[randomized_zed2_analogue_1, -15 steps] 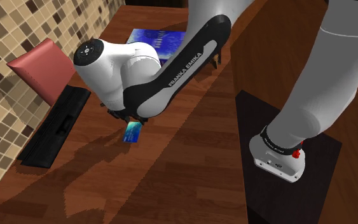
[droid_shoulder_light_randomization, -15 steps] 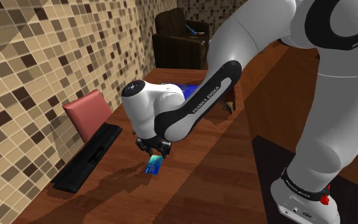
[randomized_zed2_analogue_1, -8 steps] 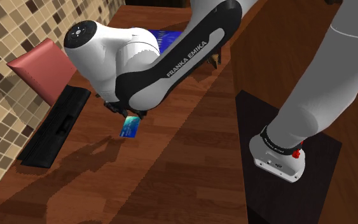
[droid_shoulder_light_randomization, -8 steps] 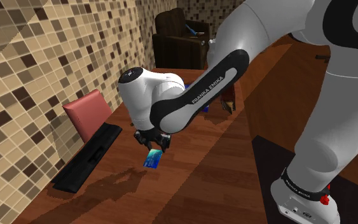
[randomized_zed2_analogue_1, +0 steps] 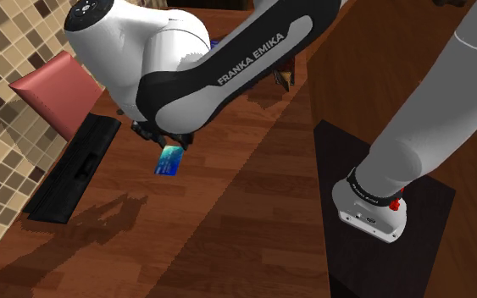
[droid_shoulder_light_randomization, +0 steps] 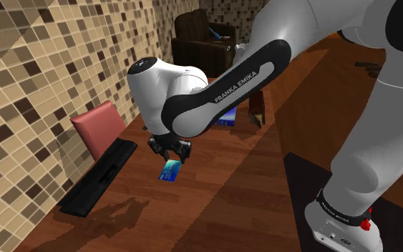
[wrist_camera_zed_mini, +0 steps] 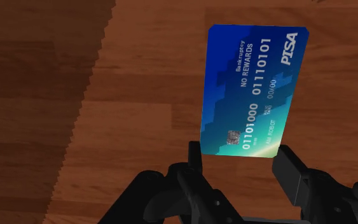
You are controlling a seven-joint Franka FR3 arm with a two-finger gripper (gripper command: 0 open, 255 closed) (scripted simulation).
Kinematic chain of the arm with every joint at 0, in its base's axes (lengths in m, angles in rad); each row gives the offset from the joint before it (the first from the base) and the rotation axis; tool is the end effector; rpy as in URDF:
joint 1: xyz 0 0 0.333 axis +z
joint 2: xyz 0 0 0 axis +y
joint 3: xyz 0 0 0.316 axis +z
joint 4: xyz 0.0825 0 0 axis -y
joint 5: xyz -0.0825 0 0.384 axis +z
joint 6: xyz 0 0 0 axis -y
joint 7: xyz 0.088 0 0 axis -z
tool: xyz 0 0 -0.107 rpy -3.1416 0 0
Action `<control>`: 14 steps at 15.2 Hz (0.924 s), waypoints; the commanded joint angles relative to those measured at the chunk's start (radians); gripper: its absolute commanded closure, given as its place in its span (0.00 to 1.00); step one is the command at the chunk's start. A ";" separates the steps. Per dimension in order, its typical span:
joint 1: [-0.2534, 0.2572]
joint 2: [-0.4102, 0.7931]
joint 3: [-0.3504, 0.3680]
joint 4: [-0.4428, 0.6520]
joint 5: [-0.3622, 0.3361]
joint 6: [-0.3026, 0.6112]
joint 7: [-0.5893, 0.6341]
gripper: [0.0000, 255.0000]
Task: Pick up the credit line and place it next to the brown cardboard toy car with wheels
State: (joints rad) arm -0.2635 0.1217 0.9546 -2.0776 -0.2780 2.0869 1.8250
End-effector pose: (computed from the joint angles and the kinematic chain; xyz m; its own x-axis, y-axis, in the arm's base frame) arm 0.4401 0.3365 0.3897 0.5446 -0.8260 0.1452 -0.8368 -0.5468 0.0277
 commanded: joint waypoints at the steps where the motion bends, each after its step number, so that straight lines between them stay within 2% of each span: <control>1: -0.006 -0.018 0.003 0.013 0.020 -0.021 -0.018 1.00; 12: -0.023 -0.096 0.009 0.093 0.103 -0.136 -0.089 1.00; 14: -0.056 -0.200 -0.019 0.018 0.189 -0.108 -0.184 1.00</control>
State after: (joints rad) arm -0.3068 -0.0373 0.9476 -2.0328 -0.1248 1.9704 1.6823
